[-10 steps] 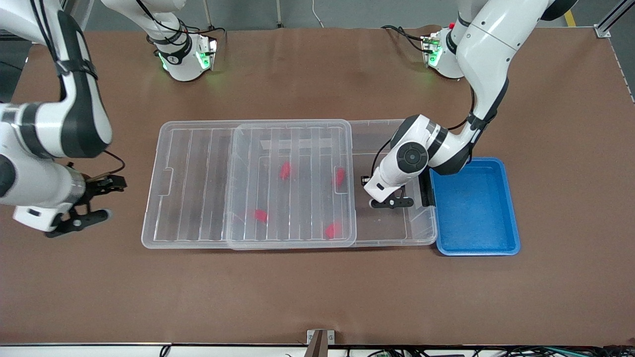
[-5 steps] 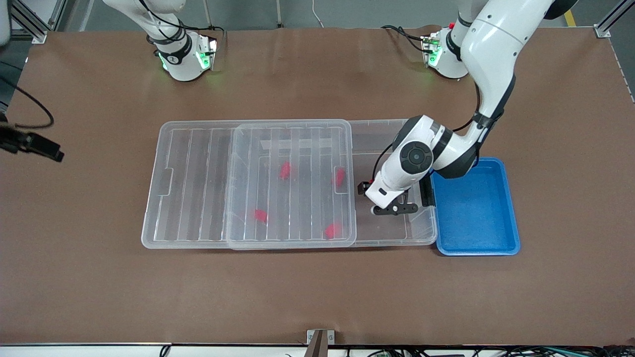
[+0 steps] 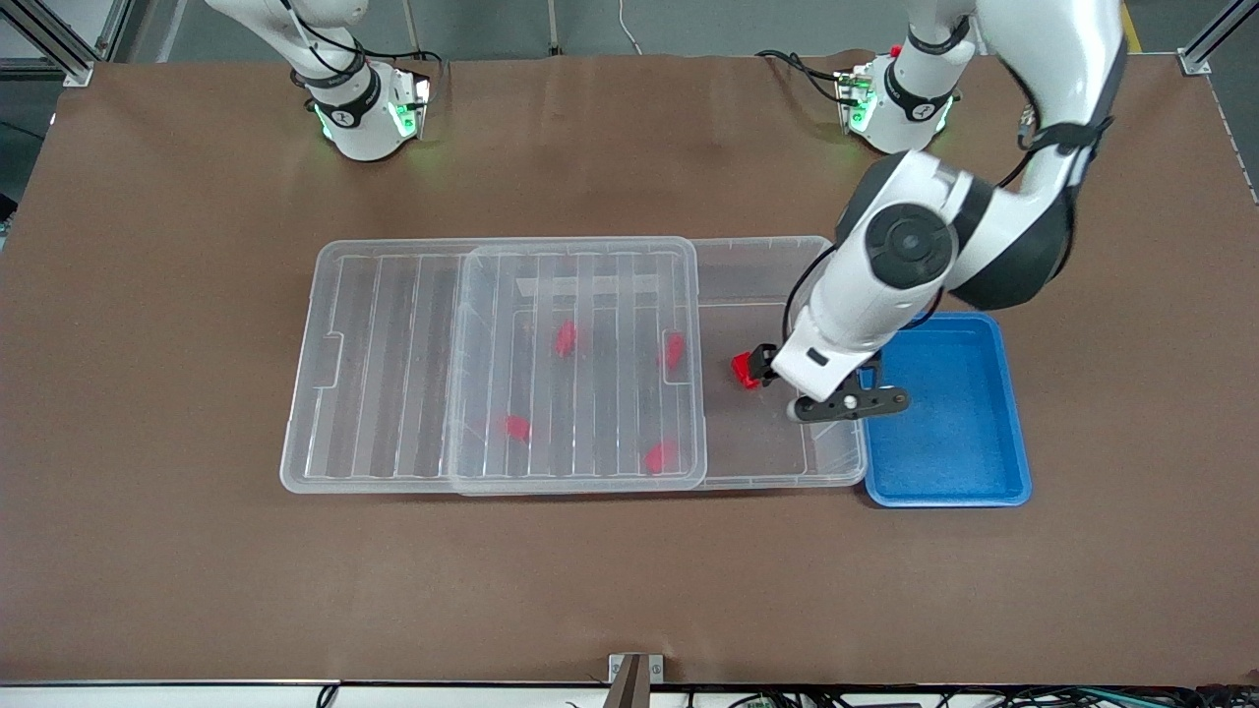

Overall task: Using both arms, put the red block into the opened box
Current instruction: 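Open the left gripper to drop the block, then raise it away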

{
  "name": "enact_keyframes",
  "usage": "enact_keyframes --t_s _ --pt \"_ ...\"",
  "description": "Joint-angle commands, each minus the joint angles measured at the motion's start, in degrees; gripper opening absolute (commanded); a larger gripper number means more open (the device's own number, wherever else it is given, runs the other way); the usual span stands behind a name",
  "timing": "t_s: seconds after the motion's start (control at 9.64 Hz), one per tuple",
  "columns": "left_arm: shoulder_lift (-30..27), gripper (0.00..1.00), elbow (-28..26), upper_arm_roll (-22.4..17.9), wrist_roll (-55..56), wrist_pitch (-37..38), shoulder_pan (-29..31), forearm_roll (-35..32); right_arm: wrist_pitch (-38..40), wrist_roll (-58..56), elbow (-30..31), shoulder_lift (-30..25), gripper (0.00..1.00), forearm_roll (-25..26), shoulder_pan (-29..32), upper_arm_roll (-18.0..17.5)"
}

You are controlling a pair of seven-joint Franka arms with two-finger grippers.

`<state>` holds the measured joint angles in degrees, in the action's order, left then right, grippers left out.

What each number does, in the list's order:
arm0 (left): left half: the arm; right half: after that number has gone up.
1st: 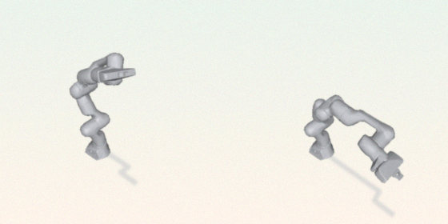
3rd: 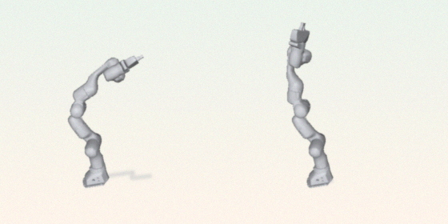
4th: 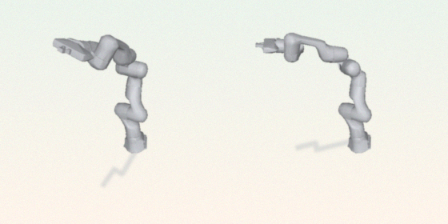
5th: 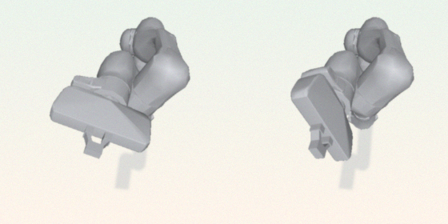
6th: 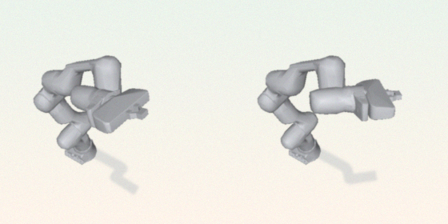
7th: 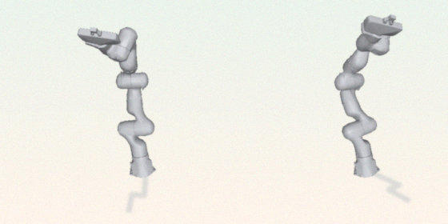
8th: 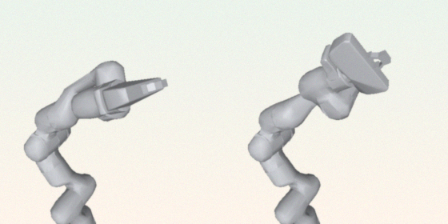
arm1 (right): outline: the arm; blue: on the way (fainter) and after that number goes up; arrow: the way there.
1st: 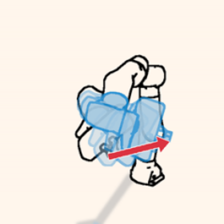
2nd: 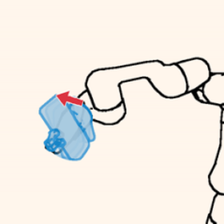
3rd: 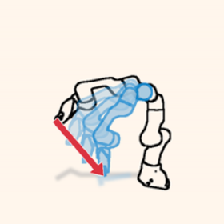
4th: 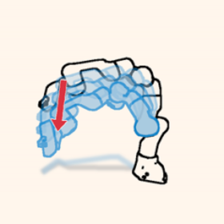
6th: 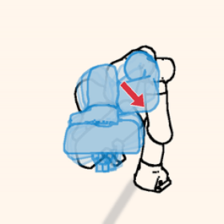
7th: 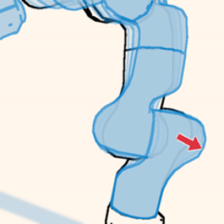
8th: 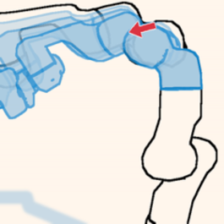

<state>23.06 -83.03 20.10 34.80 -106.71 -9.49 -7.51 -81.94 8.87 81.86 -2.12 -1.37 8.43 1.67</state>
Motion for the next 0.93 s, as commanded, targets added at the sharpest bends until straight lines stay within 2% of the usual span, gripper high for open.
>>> enact_keyframes --t_s 0.0,0.21,0.62,0.73,0.83 --pt "-0.9 1.00 4.2 0.0 -5.8 5.1 4.5 -0.8 -1.2 -1.2 1.5 1.1 1.00 2.5 -1.7 -0.2" --pt "-6.7 1.00 4.1 0.1 -11.0 6.1 9.6 -0.8 -1.0 -3.4 1.6 1.1 1.00 2.5 -2.0 -0.4" --pt "-15.1 1.00 4.0 0.1 -20.6 16.1 15.5 2.7 -0.4 -3.2 1.7 1.2 1.00 2.4 -1.7 -0.4" --pt "-17.8 1.00 3.2 -1.4 -23.3 17.5 15.6 5.1 -0.3 -3.4 1.6 1.2 1.00 2.4 -1.7 -0.4" --pt "-20.8 1.00 0.2 -5.6 -26.9 18.3 14.2 5.7 0.5 -3.7 1.6 1.1 1.00 2.4 -1.7 -0.4"
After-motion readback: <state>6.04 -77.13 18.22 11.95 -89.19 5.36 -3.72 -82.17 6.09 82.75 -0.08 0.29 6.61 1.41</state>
